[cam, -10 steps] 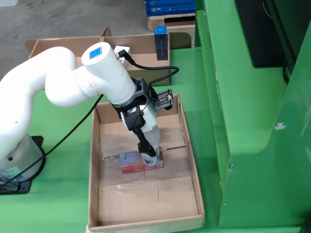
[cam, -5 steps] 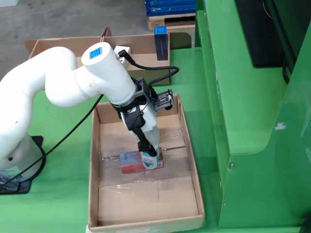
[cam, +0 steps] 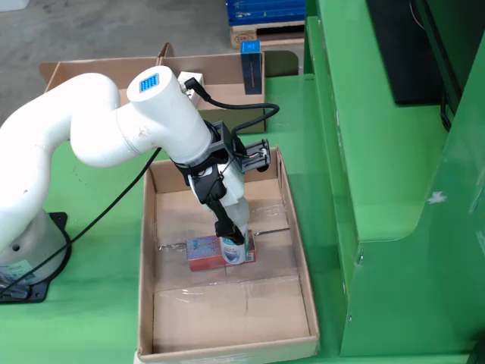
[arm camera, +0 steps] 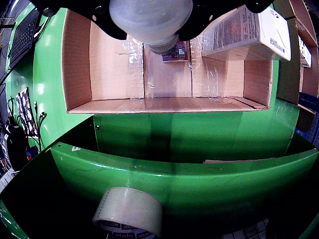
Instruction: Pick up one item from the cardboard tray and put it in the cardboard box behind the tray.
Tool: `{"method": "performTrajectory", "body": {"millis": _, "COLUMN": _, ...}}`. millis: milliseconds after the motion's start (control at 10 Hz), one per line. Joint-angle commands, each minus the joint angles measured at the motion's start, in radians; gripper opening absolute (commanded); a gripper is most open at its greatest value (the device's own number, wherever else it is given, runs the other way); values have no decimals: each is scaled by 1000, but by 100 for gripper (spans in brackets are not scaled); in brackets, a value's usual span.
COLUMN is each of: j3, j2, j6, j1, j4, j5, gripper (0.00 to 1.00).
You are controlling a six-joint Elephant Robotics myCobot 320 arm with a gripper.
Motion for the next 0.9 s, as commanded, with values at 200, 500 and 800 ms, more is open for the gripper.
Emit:
{"method": "performTrajectory", "body": {"millis": 200, "j3": 31, "j2": 21, "j6": -5, "j1": -7, "j4": 9, "j5": 3, "gripper": 0}}
{"method": "performTrajectory", "body": {"millis": 500, "j3": 275, "j2": 63, "j6": 38, "j1": 45, "j4": -105, "j5": -59, "gripper": 0}}
{"method": "performTrajectory", "body": {"millis": 800, "j3": 275, "j2": 103, "j6": 57, "j1": 119, "j4": -68, "j5": -104, "gripper": 0}}
